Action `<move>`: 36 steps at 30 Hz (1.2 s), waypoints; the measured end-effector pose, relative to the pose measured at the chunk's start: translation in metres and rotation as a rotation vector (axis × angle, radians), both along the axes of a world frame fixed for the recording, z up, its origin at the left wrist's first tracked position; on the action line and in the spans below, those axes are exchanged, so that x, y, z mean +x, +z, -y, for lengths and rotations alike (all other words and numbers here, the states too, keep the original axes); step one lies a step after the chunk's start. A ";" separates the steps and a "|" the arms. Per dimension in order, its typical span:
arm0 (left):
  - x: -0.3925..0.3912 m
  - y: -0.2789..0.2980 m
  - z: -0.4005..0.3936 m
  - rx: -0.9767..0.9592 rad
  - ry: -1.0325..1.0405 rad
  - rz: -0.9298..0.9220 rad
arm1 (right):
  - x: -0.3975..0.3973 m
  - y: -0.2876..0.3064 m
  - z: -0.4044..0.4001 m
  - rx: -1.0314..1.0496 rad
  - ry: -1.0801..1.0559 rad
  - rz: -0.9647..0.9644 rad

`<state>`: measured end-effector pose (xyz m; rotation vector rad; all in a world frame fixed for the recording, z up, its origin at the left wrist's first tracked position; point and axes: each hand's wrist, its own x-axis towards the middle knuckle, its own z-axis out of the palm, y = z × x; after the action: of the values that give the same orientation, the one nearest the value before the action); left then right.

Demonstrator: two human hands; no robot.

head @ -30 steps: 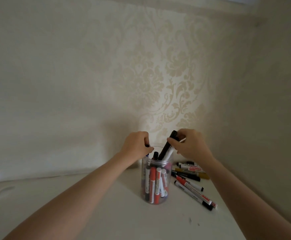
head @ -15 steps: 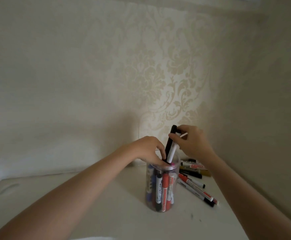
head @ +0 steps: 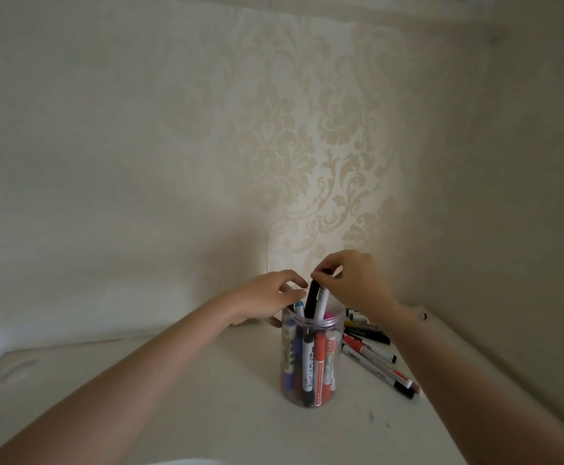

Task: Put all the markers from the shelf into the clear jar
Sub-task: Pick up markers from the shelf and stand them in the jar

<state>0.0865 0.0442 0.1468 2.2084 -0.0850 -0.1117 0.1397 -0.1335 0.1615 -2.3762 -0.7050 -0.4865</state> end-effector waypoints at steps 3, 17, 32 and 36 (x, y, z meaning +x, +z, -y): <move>0.001 -0.006 0.005 0.037 0.019 0.087 | -0.001 0.003 -0.007 -0.059 -0.003 0.002; -0.011 -0.020 0.017 0.080 0.218 0.123 | -0.003 -0.017 0.029 -0.060 0.198 -0.323; -0.015 -0.015 0.019 -0.018 -0.048 0.080 | -0.027 -0.013 0.041 -0.176 0.152 -0.080; -0.013 -0.025 0.021 -0.053 0.007 0.159 | -0.026 -0.007 0.014 -0.266 0.192 -0.082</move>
<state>0.0735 0.0233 0.1219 2.1620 -0.1671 0.0697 0.1136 -0.1474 0.1543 -2.5207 -1.0014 -0.2229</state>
